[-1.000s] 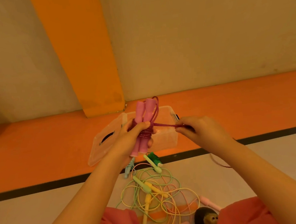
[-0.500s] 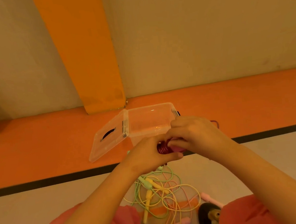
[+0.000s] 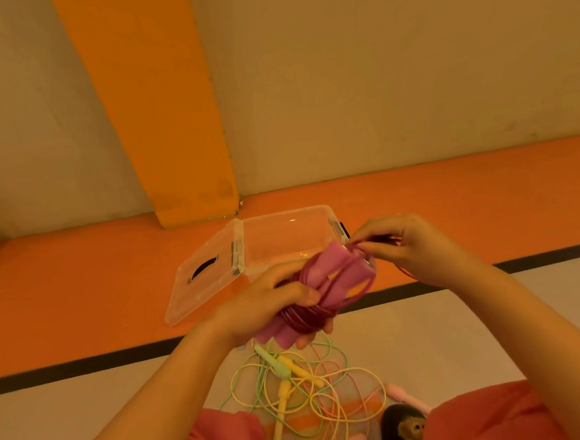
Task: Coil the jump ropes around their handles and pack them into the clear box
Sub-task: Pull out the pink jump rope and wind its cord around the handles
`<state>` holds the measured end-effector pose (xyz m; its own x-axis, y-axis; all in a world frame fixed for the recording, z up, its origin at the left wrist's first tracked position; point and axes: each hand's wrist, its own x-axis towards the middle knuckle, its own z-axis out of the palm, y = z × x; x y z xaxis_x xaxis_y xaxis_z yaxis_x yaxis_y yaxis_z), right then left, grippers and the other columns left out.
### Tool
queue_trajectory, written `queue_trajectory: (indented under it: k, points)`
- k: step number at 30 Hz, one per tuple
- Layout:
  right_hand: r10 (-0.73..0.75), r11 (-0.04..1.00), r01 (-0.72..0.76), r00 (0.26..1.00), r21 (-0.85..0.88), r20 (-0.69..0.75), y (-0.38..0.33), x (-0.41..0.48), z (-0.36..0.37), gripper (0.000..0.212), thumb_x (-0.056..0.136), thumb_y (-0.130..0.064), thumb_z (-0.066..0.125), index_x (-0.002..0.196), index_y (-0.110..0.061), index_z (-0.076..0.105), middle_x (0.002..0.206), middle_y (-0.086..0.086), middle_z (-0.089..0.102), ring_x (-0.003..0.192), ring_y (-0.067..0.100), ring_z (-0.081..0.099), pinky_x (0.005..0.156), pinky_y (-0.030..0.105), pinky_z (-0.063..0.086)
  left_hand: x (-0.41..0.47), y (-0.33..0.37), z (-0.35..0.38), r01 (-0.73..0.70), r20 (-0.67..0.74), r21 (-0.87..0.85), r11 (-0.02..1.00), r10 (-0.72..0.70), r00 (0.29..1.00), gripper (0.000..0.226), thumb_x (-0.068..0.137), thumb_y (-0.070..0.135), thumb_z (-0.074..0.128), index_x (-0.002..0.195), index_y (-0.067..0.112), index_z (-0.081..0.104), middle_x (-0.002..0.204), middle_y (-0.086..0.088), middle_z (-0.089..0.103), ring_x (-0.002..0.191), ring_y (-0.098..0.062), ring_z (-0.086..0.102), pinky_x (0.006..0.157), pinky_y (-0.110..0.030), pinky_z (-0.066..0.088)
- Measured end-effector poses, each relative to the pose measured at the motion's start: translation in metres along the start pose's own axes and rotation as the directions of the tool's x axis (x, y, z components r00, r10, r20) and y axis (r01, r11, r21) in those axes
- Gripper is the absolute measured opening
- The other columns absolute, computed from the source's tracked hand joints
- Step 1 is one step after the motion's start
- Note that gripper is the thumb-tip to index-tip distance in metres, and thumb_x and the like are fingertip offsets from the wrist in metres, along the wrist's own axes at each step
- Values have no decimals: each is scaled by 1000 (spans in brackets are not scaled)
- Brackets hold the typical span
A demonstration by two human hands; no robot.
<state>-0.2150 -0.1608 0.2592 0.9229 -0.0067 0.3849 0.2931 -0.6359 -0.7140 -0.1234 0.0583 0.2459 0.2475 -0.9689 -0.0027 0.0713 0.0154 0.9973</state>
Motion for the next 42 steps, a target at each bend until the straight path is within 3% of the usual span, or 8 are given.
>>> queue_trajectory:
  k: [8, 15, 19, 25, 29, 32, 40, 42]
  points:
    - [-114, 840, 100, 993, -533, 7, 21, 2, 10, 31, 89, -46, 45, 95, -25, 68, 87, -15, 70, 78, 4, 60, 67, 29, 35, 10, -7, -13, -126, -225, -187, 974, 83, 971, 47, 76, 23, 58, 123, 19, 49, 78, -23, 62, 45, -23, 52, 46, -24, 44]
    - [-66, 707, 79, 997, -703, 46, 19, -4, 13, 20, 91, -37, 54, 93, -21, 66, 81, -6, 68, 73, 17, 62, 72, 28, 30, 15, -6, -34, -137, -596, -145, 980, 25, 803, 2, 94, 12, 50, 94, 10, 50, 75, -21, 63, 41, -22, 51, 41, -24, 43]
    - [-259, 618, 195, 965, -762, 37, 11, -4, 15, 29, 88, -38, 45, 81, -21, 67, 72, -8, 64, 67, 15, 61, 69, 28, 29, 10, -17, -48, 189, -657, 295, 937, 55, 752, 14, 90, 14, 63, 97, 9, 53, 75, -14, 67, 45, -15, 58, 41, -25, 47]
    - [-441, 475, 360, 887, -803, 137, 0, -3, 28, 29, 89, -36, 44, 78, -22, 67, 72, -5, 58, 72, 16, 55, 77, 30, 32, 26, -49, -25, 247, -329, 672, 698, -17, 944, 30, 78, 29, 76, 100, 27, 55, 85, 1, 62, 67, -14, 59, 67, -44, 54]
    - [-388, 525, 385, 902, -759, 189, 6, 0, 37, 31, 86, -38, 45, 77, -22, 69, 71, -4, 60, 72, 18, 60, 78, 28, 32, 32, -50, -2, 173, -175, 864, 473, -39, 984, 48, 78, 48, 73, 119, 32, 54, 110, 9, 64, 96, -11, 59, 74, -25, 44]
    - [-312, 671, 337, 937, -661, 161, 9, 2, 37, 29, 83, -38, 48, 75, -21, 70, 69, -4, 63, 66, 19, 63, 73, 25, 33, 33, -48, 8, 228, -262, 885, 406, 29, 965, 43, 75, 66, 64, 102, 34, 57, 88, 14, 63, 83, -10, 58, 62, -25, 39]
    - [-186, 885, 200, 980, -421, 73, 30, 0, 0, 35, 86, -45, 53, 74, -14, 66, 66, -7, 63, 61, 3, 52, 59, 20, 35, 26, -34, 2, 13, -169, 870, 493, 273, 947, 31, 81, 57, 57, 98, 31, 60, 84, 10, 63, 76, -7, 58, 66, -39, 49]
    - [-164, 906, 165, 986, -389, 37, 32, -1, 2, 29, 86, -41, 51, 73, -18, 63, 63, -8, 59, 58, 3, 48, 55, 24, 34, 24, -30, 4, -52, -188, 782, 621, 314, 931, 30, 81, 51, 61, 104, 31, 61, 91, 8, 66, 81, -12, 63, 69, -41, 52]
